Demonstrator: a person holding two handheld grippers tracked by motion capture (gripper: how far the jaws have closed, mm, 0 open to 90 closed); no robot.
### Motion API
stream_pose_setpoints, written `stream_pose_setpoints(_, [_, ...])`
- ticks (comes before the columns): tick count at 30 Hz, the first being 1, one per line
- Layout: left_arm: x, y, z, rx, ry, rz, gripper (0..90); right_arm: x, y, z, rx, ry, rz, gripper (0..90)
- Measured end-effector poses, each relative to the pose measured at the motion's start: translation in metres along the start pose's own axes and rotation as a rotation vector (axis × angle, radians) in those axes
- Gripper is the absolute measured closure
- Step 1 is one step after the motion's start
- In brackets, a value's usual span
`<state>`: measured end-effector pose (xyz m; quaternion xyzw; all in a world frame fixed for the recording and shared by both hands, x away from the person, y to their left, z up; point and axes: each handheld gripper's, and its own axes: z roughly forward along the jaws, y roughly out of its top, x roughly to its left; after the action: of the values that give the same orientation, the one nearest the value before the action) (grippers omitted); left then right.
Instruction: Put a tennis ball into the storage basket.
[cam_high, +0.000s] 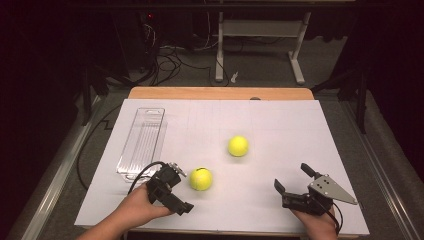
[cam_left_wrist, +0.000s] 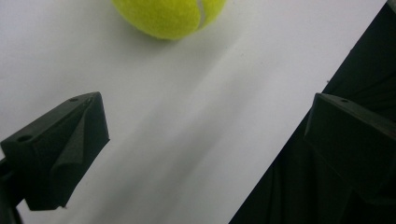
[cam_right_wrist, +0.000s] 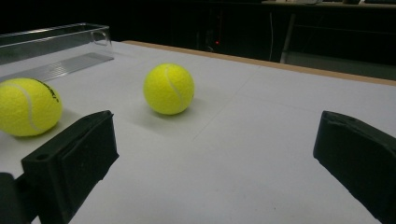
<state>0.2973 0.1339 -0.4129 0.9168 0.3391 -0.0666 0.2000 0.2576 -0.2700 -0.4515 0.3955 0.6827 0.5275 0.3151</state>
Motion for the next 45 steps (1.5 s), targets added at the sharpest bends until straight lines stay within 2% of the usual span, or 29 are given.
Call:
stream_pose_setpoints(9, [0.001,0.011,-0.008,-0.008,0.002,0.002,0.6,0.000,0.000,0.000,-0.001,0.000,0.001,0.1])
stream_pose_setpoints(26, [0.000,0.036,-0.012,0.012,0.022,0.021,0.6,-0.001,0.000,0.000,-0.002,0.002,0.003,0.1])
stream_pose_setpoints(33, [0.003,0.044,-0.009,0.019,0.020,0.013,0.6,-0.001,0.000,-0.001,-0.002,0.003,0.005,0.1])
stream_pose_setpoints(45, [0.011,0.055,0.002,0.002,0.016,-0.011,0.6,-0.002,0.000,-0.001,-0.005,0.001,0.003,0.1])
